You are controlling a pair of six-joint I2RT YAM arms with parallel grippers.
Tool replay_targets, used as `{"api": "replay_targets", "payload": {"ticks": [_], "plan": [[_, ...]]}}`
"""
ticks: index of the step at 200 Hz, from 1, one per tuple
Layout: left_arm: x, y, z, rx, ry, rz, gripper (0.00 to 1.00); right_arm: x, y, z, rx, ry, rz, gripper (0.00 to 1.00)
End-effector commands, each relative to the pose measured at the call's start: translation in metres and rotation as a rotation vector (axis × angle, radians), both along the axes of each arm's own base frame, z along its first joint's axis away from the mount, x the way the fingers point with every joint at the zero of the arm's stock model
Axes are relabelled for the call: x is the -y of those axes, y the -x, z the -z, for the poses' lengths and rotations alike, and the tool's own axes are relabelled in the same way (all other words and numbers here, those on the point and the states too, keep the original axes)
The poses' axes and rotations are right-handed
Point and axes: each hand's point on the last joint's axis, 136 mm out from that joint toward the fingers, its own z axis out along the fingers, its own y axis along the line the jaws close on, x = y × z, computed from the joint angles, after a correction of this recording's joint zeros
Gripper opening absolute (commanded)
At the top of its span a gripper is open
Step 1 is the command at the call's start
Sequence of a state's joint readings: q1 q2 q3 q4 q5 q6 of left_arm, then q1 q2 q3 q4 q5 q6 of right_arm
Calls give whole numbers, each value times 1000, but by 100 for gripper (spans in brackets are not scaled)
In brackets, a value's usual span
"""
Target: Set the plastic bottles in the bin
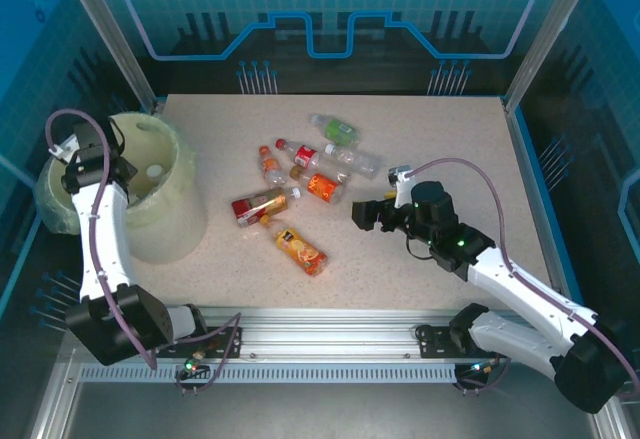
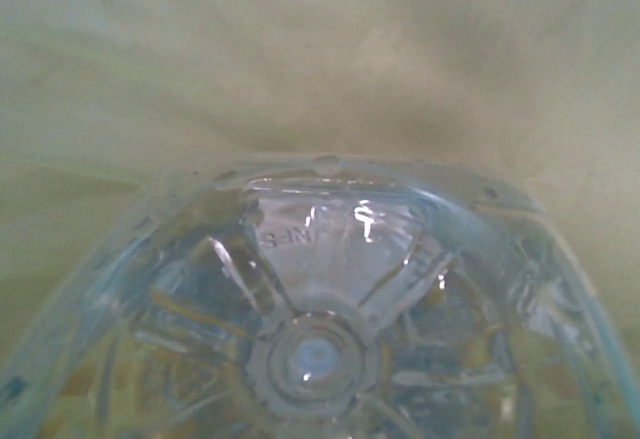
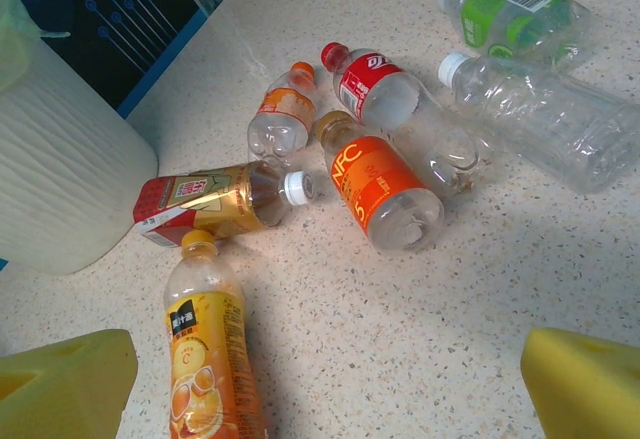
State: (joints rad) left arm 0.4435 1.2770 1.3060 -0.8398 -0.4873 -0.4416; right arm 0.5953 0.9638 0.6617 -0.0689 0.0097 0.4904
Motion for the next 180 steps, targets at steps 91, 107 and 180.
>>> {"api": "replay_targets", "payload": {"ticks": [91,107,180], "plan": [[38,-9,-62,314,66,155,93,9,-12,-1,-25,-4,88,100],[52,-15,-76,385,88,229,98,8,-13,4,-40,6,84,100],[125,-27,-134,607,205,488,99,-18,-15,23,-116,23,-29,100]]}}
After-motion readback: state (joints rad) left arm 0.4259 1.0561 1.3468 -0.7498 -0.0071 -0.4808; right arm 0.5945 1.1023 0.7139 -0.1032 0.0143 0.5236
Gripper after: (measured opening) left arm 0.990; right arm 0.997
